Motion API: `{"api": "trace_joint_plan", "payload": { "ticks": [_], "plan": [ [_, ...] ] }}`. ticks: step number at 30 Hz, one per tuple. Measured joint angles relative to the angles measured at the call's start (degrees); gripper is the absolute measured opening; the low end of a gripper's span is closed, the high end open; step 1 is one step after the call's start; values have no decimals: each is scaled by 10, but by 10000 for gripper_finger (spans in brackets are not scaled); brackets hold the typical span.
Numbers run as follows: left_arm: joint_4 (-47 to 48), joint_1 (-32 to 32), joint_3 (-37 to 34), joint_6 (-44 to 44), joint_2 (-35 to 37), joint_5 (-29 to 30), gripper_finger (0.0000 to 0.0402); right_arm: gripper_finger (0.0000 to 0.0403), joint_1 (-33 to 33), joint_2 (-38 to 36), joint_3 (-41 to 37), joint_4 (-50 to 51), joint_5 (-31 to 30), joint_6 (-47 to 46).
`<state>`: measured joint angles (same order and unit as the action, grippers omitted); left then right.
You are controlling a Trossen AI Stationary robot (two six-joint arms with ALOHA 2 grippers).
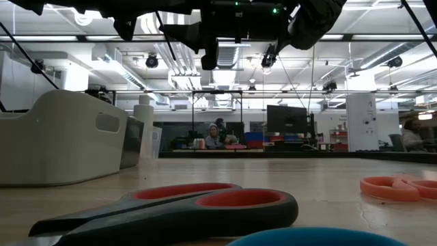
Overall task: Pick & Place Paint Supplies
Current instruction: Put the orange paint brush into the black bin
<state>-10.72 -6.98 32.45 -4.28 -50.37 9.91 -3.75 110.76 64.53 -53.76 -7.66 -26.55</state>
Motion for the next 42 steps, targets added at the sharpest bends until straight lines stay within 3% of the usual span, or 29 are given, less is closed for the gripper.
{"api": "trace_joint_plan", "payload": {
  "ticks": [8, 14, 20, 23, 34, 37, 42],
  "plan": [
    [2, 0, 0, 0, 0, 0, 15, 205, 0, 0, -2, 3, -6, 2],
    [5, 0, 0, 0, 0, 7, 15, 206, -9, 0, -14, 30, -108, 5],
    [3, 0, 0, 0, 0, 1, 15, 206, -37, 0, -30, 41, -163, 58],
    [0, 0, 0, 0, 0, -3, 15, 206, -60, 0, -30, 40, -222, 94],
    [2, 0, 0, -1, 0, 14, 15, 206, -134, 0, -30, 41, -525, 138],
    [5, 0, 0, -1, 1, 37, 15, 206, -142, 0, -30, 42, -561, 140],
    [77, 0, 0, -23, 24, 73, 15, 206, -144, 0, -30, 43, -571, 163]
  ]
}}
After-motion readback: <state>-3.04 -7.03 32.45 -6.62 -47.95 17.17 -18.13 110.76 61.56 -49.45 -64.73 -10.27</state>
